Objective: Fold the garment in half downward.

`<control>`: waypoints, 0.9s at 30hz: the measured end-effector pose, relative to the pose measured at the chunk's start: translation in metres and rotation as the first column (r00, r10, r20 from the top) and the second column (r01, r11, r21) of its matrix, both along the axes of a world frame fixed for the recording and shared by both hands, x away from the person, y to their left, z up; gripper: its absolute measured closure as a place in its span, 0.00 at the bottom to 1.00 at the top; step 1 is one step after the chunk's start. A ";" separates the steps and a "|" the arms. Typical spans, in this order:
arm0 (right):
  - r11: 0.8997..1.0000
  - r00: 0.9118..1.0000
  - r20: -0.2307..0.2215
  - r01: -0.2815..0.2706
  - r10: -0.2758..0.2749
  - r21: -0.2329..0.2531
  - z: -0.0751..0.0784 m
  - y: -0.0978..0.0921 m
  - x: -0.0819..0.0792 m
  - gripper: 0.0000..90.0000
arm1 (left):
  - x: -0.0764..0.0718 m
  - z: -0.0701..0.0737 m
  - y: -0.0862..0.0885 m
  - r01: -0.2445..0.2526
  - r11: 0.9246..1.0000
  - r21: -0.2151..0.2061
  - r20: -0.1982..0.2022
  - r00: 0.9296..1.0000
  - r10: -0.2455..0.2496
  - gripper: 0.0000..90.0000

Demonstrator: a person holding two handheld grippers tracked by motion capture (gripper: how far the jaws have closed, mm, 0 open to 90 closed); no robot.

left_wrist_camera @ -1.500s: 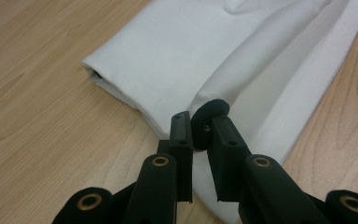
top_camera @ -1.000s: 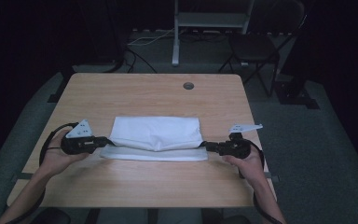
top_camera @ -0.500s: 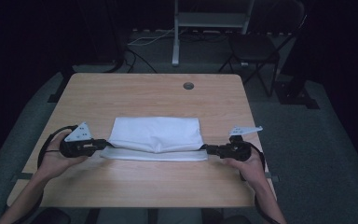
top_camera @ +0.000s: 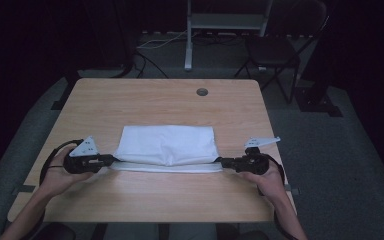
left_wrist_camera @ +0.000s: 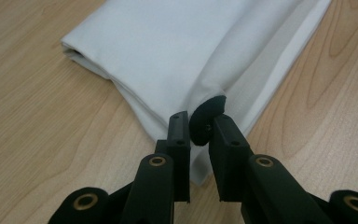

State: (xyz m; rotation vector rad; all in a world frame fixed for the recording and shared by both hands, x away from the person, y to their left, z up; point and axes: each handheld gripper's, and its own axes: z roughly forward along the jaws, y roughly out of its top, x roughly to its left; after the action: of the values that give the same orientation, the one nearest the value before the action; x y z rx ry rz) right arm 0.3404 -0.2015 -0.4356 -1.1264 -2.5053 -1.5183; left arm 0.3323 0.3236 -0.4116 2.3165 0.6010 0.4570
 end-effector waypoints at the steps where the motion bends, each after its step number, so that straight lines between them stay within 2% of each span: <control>1: 1.000 1.000 0.000 -0.007 0.007 -0.007 0.000 -0.001 0.000 0.90 | 0.000 0.001 0.002 0.000 1.000 -0.006 -0.001 1.000 0.000 0.85; 4: 1.000 1.000 0.002 -0.014 0.014 -0.024 0.003 -0.006 -0.001 0.86 | -0.001 0.004 0.008 -0.006 0.999 -0.033 -0.009 1.000 0.006 0.81; 8: 1.000 1.000 0.008 0.026 -0.025 -0.008 0.009 -0.013 0.000 0.81 | 0.004 0.010 0.014 -0.039 0.996 -0.081 -0.009 0.999 0.038 0.75; 11: 0.999 0.998 0.023 0.051 -0.051 0.000 0.014 -0.007 0.006 0.77 | 0.015 0.017 0.008 -0.062 0.990 -0.127 -0.007 0.998 0.062 0.70; 12: 0.998 0.998 0.029 0.061 -0.061 -0.006 0.016 -0.002 0.009 0.76 | 0.018 0.018 0.005 -0.066 0.989 -0.130 -0.006 0.998 0.066 0.69; 14: 0.997 0.997 0.032 0.070 -0.069 -0.028 0.017 0.010 0.013 0.73 | 0.024 0.018 -0.007 -0.065 0.991 -0.113 -0.007 0.998 0.065 0.67; 15: 0.996 0.997 0.030 0.075 -0.074 -0.045 0.017 0.015 0.015 0.73 | 0.028 0.016 -0.016 -0.055 0.994 -0.091 -0.014 0.998 0.054 0.66; 18: 0.991 0.998 0.040 0.052 -0.048 -0.126 0.012 0.036 0.019 0.72 | 0.031 0.007 -0.035 -0.023 0.999 -0.027 -0.028 0.999 0.022 0.65; 19: 0.987 0.999 0.039 0.042 -0.036 -0.154 0.009 0.041 0.018 0.72 | 0.030 0.005 -0.039 -0.019 1.000 -0.020 -0.034 0.999 0.018 0.65; 22: 0.979 0.999 0.035 0.025 -0.018 -0.203 0.002 0.046 0.015 0.73 | 0.028 -0.003 -0.043 -0.002 1.000 0.006 -0.047 0.999 0.003 0.65; 25: 0.978 0.999 0.045 0.026 -0.017 -0.207 0.000 0.043 0.010 0.73 | 0.026 -0.010 -0.039 -0.009 0.999 0.031 -0.057 0.998 0.010 0.65; 27: 0.974 0.998 0.054 0.025 -0.014 -0.224 0.001 0.043 0.006 0.73 | 0.025 -0.012 -0.036 -0.014 1.000 0.022 -0.062 0.998 0.015 0.65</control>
State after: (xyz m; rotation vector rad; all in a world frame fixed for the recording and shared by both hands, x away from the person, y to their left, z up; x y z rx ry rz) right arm 0.3467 -0.1589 -0.4350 -1.1533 -2.7666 -1.3091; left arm 0.3571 0.2872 -0.4236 2.3561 0.6467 0.4009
